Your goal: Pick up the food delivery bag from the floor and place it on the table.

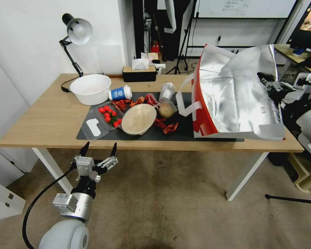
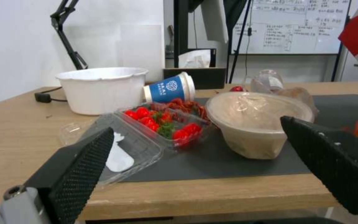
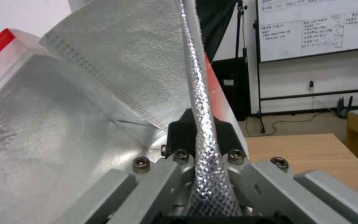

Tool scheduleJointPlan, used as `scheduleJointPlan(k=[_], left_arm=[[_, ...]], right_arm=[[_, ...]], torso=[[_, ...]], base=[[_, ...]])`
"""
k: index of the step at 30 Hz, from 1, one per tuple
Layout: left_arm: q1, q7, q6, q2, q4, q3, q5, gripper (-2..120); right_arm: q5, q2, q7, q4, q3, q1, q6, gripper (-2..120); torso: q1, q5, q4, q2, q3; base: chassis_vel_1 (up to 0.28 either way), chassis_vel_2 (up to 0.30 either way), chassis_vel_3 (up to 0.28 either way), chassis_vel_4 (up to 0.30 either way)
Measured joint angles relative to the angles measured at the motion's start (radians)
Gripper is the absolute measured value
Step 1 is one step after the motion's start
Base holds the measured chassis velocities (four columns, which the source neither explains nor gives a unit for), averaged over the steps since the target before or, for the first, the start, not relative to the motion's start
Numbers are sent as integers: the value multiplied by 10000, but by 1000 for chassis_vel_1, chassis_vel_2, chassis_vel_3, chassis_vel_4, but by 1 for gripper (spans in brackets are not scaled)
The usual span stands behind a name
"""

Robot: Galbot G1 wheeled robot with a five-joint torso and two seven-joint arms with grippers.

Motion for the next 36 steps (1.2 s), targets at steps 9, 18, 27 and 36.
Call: scheduleJointPlan(k=[9, 18, 27, 36], left_arm=[[-58, 4, -18, 4, 118, -21, 1, 100], [-75, 17, -18, 22, 172, -22, 1, 100], [-28, 65, -90, 24, 172, -16, 2, 100], [-17, 79, -133, 33, 143, -11, -5, 100]], right_arm=[[-431, 172, -124, -342, -213, 104, -84, 0], [-656, 233, -193, -369, -93, 71, -178, 25], [-1692, 211, -373, -334, 593, -26, -39, 61], [-1801, 421, -606, 187, 942, -556, 374, 96]], torso=[[-1, -1, 0, -1, -1], [-1, -1, 0, -2, -1], [-1, 0, 0, -2, -1], [-1, -1, 0, -3, -1]], base=[[0, 0, 0, 0], [0, 0, 0, 0], [0, 0, 0, 0], [0, 0, 0, 0]])
